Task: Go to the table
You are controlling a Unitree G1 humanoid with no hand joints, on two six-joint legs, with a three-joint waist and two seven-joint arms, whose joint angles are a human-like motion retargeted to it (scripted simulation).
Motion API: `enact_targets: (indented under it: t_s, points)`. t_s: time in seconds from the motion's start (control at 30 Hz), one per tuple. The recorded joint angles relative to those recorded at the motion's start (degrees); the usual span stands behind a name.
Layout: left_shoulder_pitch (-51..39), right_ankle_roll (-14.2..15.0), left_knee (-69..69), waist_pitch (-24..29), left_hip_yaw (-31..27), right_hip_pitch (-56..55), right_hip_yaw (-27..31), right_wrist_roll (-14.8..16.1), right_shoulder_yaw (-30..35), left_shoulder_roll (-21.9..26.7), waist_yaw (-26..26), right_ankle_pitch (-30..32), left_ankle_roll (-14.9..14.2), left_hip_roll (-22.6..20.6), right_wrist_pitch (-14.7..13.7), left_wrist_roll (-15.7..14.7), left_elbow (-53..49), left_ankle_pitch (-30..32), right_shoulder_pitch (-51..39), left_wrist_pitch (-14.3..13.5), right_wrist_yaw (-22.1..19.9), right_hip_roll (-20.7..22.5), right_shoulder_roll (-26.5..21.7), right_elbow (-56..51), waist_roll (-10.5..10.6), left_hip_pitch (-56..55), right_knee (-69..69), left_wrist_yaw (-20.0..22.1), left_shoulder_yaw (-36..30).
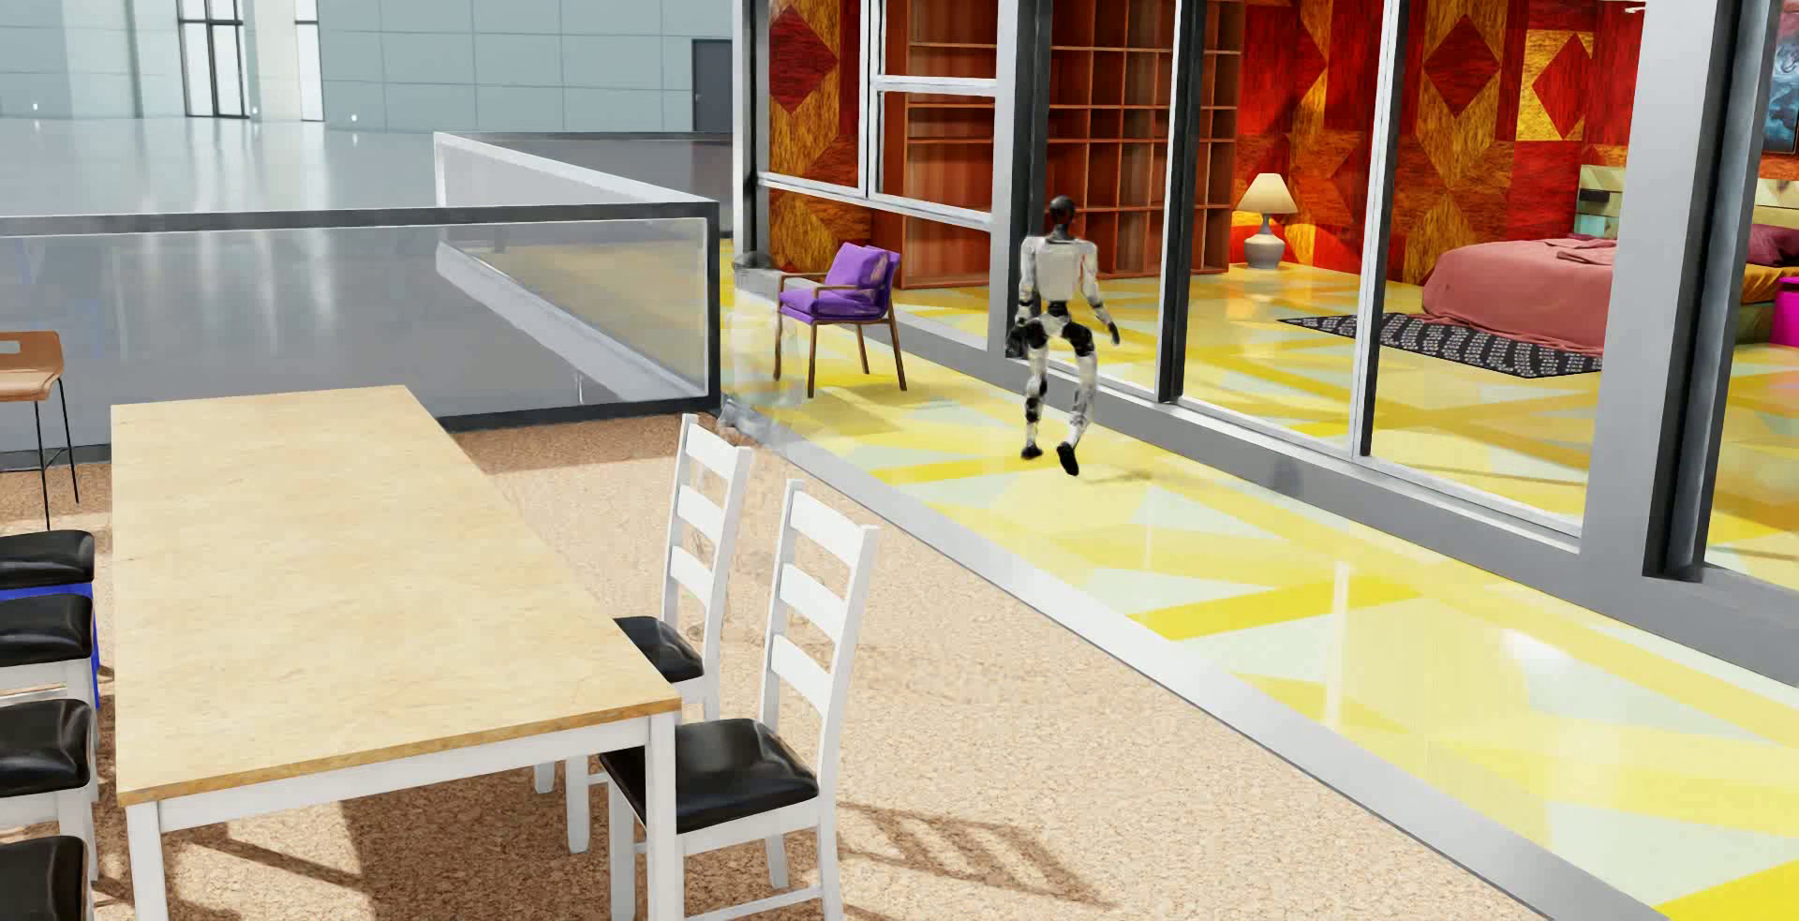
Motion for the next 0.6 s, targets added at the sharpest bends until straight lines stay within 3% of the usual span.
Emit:
enact_targets:
  t_s: [0.03,0.07,0.13,0.17,0.2,0.27,0.3,0.37,0.4,0.47,0.53,0.6]
  points:
    - [-3.2,-0.8,-1.03,-0.08,0.51,-5.4,-0.51,0.29,-1.92,0.26,-0.4,1.93,0.51,-1.0,2.76,-0.86,-0.92,-1.08,0.97,-0.59,0.8,-2.57,0.66,4.48,-0.95,1.8,7.63,1.69,-0.08]
    - [-7.36,-1.72,-2.09,-0.2,0.4,-10.36,-1.18,-1.16,-1.6,0.97,-1.06,-0.44,0.89,-1.94,3.17,-2.32,-1.1,-1.99,2.74,-1.09,2.89,-4.21,0.51,7.44,-1.86,3.38,12.48,2.96,0.21]
    - [-16.3,-3.3,-4.06,-0.48,-1.05,-18.08,-3.66,-7.49,2.57,2.73,-2.92,-3.63,1.33,-3.32,-0.82,-4.68,-0.97,-3.61,8.48,-1.16,6.62,-5.58,-0.08,8.81,-3.3,6.38,14.07,4.46,0.14]
    - [-20.12,-3.45,-4.87,-0.69,-1.88,-20.71,-5.35,-8.75,2.54,3.56,-3.96,-4.16,1.52,-3.78,-2.88,-5.4,-1.48,-4.45,11.66,-0.84,7.41,-5.62,0.47,7.51,-3.8,7.77,10.69,4.95,-0.11]
    - [-23.17,-3.79,-5.56,-0.99,-2.46,-22.48,-7.37,-7.95,0.71,4.26,-4.95,-5.24,1.74,-4.07,-4.17,-6.28,-2.82,-5.36,14.5,-0.46,7.85,-5.19,1.66,5.9,-4.18,9.06,4.48,5.68,-0.25]
    - [-26.84,-3.02,-6.31,-1.69,-2.72,-22.23,-13.42,-4.27,-4.0,5.49,-6.38,-6.56,2.05,-4.38,-4.67,-9.46,-7.79,-7.62,18.38,-0.36,8.46,-3.56,4.27,3.88,-4.73,11.31,-15.8,8.23,-0.47]
    - [-27.5,-2.79,-6.12,-2.01,-2.5,-20.23,-17.88,-4.0,-4.57,6.22,-6.63,-4.82,2.11,-4.4,-4.53,-12.06,-10.82,-9.09,19.48,-0.79,8.95,-2.36,4.81,3.88,-4.9,12.43,-27.11,9.83,-0.64]
    - [-27.01,-9.95,-2.71,-2.47,-1.0,-16.01,-30.2,-7.8,-1.36,8.26,-6.22,-2.26,2.11,-4.08,-4.75,-18.1,-16.4,-12.62,20.0,-1.87,11.03,-1.99,3.93,5.29,-4.84,13.73,-37.11,12.08,-1.29]
    - [-25.68,-10.76,1.33,-2.47,0.19,-15.14,-31.11,-10.65,1.01,9.38,-6.04,-4.57,1.86,-3.51,-5.26,-20.89,-18.94,-13.36,19.22,-1.87,12.41,-1.63,3.02,6.17,-4.43,13.41,-36.11,12.72,-1.2]
    - [-20.8,-9.78,16.23,-1.98,2.95,-14.43,-28.15,-14.55,3.26,10.44,-5.68,-7.64,1.46,-0.88,-5.61,-24.77,-22.6,-8.34,16.27,-0.55,13.27,0.99,2.36,6.39,-2.85,8.75,-33.14,14.28,0.17]
    - [-15.38,-8.97,36.63,-1.34,4.22,-13.14,-25.7,-13.73,2.16,9.73,-5.32,-10.08,-0.53,2.89,-6.97,-26.18,-21.89,0.88,14.2,2.24,10.9,4.66,3.64,1.92,-0.63,-0.69,-32.1,13.46,1.35]
    - [-10.53,-8.19,48.9,-0.79,3.61,-11.26,-21.56,-9.19,1.57,9.12,-4.58,-10.88,-2.06,4.76,-10.86,-24.0,-16.65,2.15,12.97,3.95,7.51,8.44,4.36,-5.43,1.7,-8.28,-33.56,9.78,0.07]
